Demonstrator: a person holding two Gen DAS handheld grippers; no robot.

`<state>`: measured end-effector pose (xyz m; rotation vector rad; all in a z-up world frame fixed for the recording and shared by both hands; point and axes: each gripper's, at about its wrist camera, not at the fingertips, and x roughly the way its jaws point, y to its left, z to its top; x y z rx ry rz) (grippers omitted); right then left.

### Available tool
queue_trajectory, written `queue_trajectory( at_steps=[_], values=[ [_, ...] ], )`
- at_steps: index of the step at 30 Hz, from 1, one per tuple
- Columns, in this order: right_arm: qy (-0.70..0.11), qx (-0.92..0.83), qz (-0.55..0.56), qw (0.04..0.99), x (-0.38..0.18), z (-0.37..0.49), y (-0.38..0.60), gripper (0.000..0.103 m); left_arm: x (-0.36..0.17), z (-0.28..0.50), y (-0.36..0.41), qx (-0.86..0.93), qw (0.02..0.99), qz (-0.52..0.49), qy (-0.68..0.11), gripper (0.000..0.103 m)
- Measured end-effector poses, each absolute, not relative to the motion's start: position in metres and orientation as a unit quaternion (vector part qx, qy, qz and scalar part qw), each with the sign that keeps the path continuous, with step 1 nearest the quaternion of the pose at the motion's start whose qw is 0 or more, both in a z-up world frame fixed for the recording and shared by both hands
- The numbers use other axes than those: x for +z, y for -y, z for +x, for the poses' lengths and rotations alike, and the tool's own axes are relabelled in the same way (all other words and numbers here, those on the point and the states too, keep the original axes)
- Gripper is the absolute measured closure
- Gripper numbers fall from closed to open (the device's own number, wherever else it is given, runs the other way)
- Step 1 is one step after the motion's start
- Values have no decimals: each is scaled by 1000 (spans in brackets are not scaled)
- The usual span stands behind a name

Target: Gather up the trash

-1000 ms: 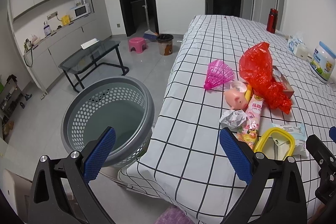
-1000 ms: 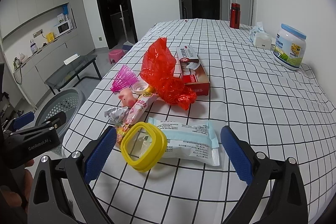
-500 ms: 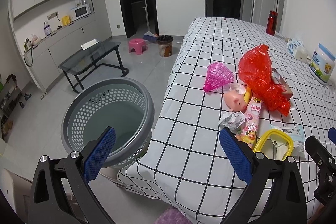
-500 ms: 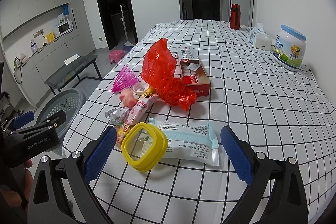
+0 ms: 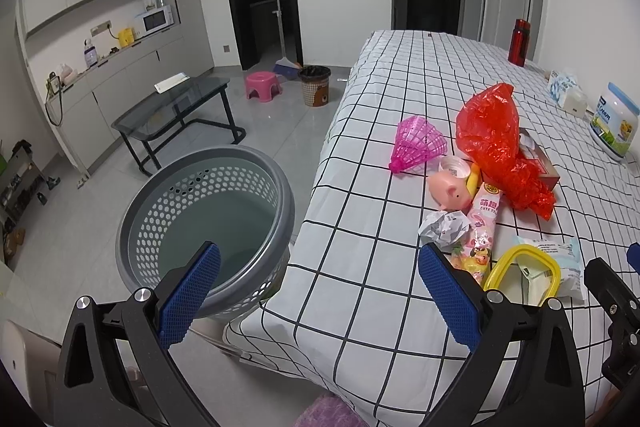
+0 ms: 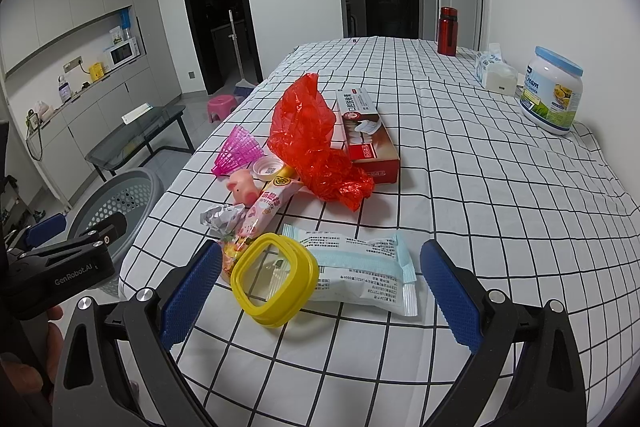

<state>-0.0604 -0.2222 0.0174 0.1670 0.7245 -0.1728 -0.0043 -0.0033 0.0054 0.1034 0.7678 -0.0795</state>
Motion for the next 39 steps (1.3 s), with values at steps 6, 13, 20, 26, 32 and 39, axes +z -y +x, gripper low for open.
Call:
queue_trajectory(
  at_steps=[6,13,20,26,32,39],
  values=[
    [-355,-84,81,928,17,-61,222,8,5,-4,3,-39,925,50,-374,6],
    [-356,-82,83,927,16,-61,222,8,5,-4,4,-40,925,50,-375,6],
    [-357,-80,83,927,15,-61,221,8,5,-4,4,-40,925,50,-375,6],
    [-357,-80,82,927,15,-61,221,8,4,-4,5,-39,924,49,-376,6],
    [-358,-78,85,927,14,-61,221,8,3,-4,5,-40,924,50,-377,6],
    [-365,-74,86,924,11,-61,226,8,-1,-2,6,-39,921,50,-385,6]
  ],
)
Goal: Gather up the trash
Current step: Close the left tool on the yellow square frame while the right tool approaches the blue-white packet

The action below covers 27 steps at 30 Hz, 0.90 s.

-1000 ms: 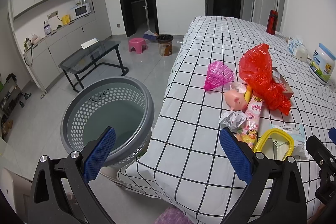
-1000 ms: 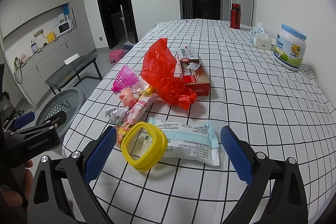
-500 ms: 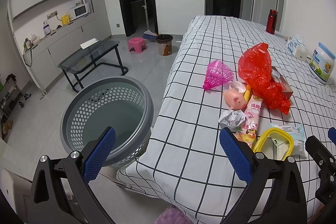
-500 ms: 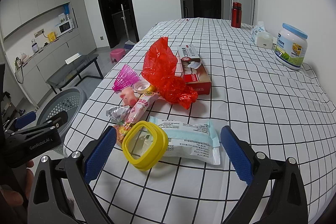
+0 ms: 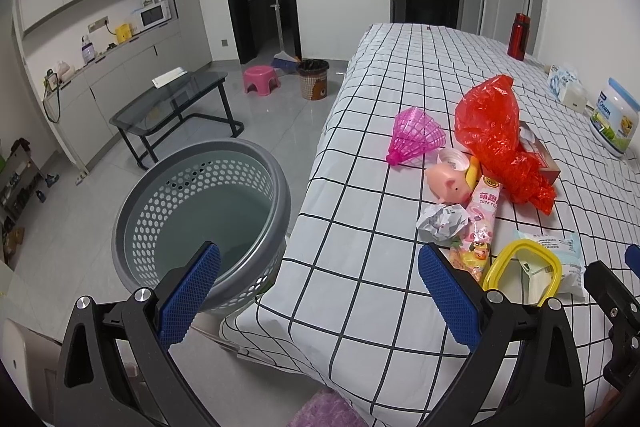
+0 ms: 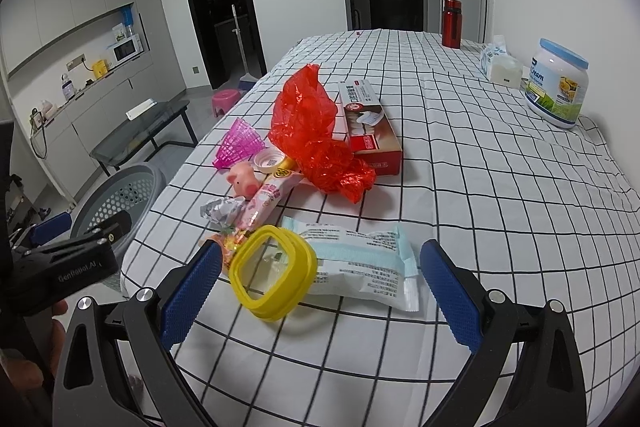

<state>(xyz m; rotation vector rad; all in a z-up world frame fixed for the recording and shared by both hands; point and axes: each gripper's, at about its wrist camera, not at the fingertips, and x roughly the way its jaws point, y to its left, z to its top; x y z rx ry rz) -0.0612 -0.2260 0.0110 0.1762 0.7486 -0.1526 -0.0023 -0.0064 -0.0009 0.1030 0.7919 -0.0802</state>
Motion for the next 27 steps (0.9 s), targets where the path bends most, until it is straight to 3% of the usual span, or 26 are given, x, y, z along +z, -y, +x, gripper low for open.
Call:
queue_trajectory(
  at_steps=[16,27],
  values=[
    [-409,-89,87,904,-22,-65,272,8,-20,-1,37,-68,902,69,-421,6],
    [-427,-45,30,903,-31,-53,273,8,-25,-10,58,-84,899,70,-425,6]
  ],
)
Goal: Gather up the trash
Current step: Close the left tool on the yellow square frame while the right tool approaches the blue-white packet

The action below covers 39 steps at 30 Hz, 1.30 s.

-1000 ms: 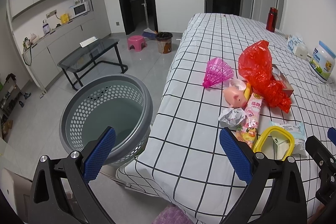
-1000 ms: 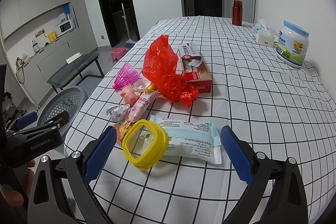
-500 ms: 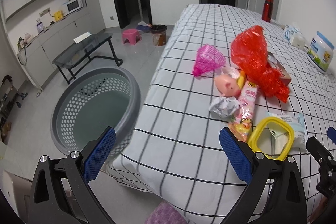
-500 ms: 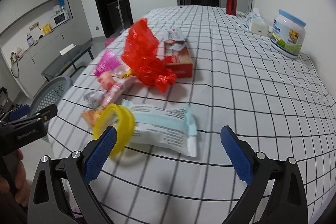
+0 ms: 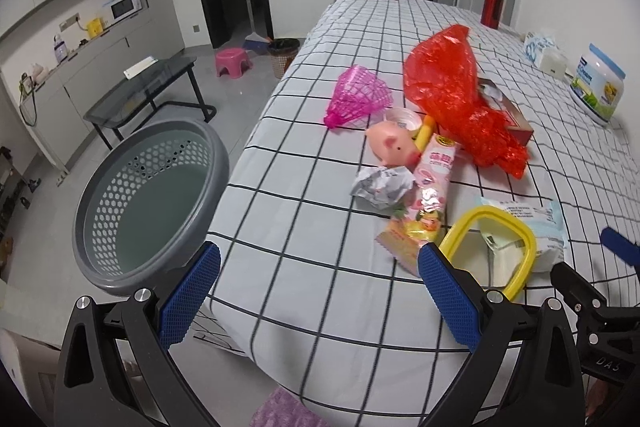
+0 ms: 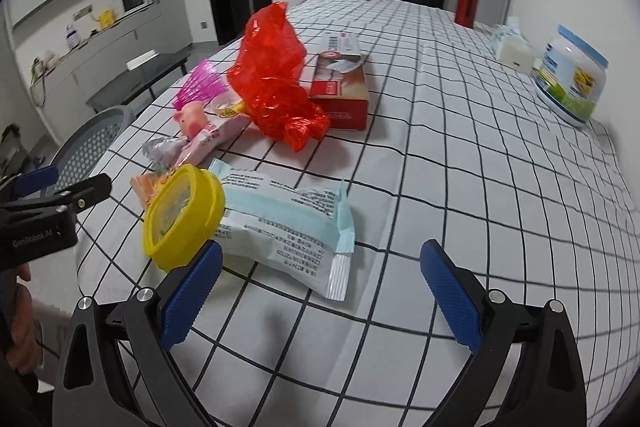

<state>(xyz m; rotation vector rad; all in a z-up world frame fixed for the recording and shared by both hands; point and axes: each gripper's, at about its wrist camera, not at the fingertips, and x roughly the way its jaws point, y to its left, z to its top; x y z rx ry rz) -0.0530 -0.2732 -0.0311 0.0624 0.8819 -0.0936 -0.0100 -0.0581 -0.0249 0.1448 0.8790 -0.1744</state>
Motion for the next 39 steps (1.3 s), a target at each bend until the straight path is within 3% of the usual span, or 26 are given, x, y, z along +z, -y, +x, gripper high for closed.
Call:
queue_trajectory(
  at_steps=[34,37,39],
  values=[
    [-391,-89,107,910,-31,-99,339,8,-48,-14,123,-199,866,37,-458,6],
    [-391,-88,108,910,-31,-99,339,8,-51,-9,121,-203,863,30,-461,11],
    [-392,-89,108,909,-31,-98,340,8,-53,-6,121,-207,860,29,-466,22]
  ],
)
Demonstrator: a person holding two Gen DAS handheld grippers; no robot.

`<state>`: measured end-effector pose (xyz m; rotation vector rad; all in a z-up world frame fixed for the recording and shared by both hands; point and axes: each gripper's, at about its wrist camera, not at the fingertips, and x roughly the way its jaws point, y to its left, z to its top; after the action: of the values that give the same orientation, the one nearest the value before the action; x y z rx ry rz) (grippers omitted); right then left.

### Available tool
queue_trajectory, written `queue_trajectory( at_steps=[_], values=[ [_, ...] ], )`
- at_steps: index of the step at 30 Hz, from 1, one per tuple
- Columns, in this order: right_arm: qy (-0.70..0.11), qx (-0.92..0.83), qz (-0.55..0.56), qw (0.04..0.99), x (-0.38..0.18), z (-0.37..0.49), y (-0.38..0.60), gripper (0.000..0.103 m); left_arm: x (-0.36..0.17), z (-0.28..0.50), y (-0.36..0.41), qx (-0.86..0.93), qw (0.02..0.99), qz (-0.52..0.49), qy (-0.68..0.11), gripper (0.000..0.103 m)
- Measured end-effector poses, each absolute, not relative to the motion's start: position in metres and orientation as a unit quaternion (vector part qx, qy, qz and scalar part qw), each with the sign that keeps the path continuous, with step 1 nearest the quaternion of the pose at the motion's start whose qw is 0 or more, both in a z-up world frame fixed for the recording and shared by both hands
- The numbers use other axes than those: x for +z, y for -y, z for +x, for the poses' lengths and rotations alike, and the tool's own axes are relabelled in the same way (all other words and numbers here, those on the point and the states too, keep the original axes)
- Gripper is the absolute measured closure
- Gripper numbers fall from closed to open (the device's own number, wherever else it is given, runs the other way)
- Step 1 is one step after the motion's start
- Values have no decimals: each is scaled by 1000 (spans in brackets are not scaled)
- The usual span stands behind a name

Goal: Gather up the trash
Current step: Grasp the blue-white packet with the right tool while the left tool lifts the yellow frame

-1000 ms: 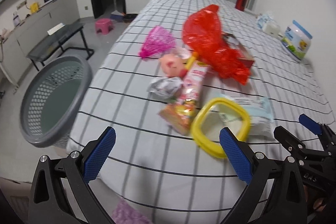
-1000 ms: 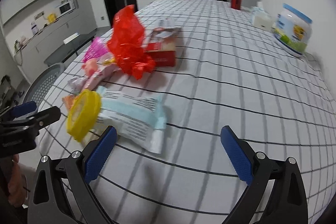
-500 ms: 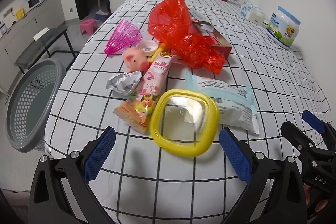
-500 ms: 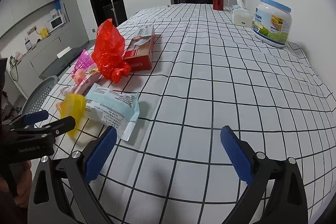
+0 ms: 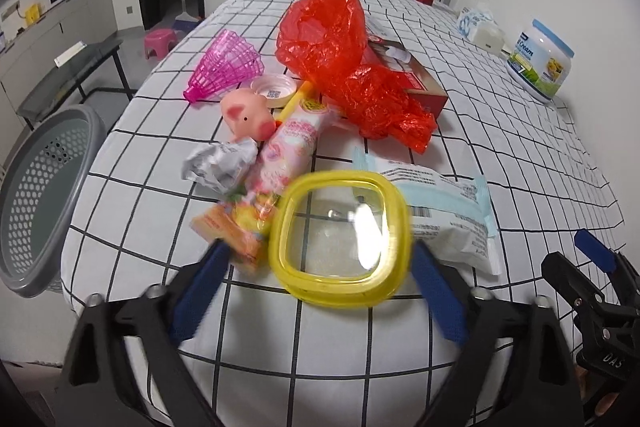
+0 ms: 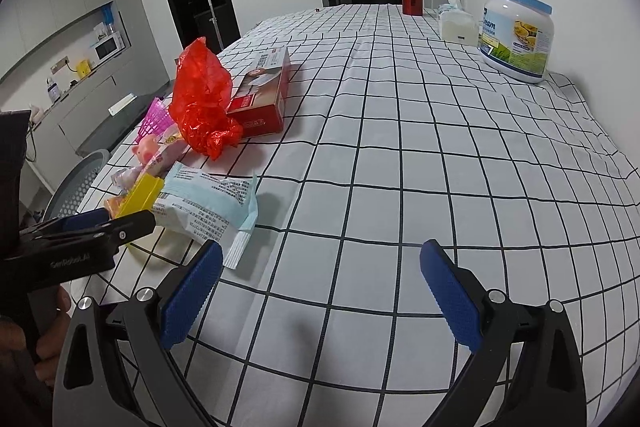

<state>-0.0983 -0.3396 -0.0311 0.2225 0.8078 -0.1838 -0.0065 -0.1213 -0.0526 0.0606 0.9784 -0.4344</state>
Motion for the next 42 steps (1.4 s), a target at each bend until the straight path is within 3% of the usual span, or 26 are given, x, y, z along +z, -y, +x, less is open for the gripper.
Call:
queue_trajectory(
  at_steps=[1,3,24,36,42],
  values=[
    [-392,-89,108,909,-31,-99,339,8,-53,-6,121,-209,858,28,-467,24],
    [-393,-88,108,909,-32,-97,338,8,-53,-6,121,-220,854,23,-471,38],
    [-400,54,13,915,-12,-48,296,8,-17,-18,95,-188,891,63,-409,39],
    [-449,131,-116,876,-40,-1,261,8,-8,-2,58,-129,907,67,-396,39],
    [-475,138,-125,860,-58,13,254,9,-10,1,49,-120,907,64,-399,39]
  ],
)
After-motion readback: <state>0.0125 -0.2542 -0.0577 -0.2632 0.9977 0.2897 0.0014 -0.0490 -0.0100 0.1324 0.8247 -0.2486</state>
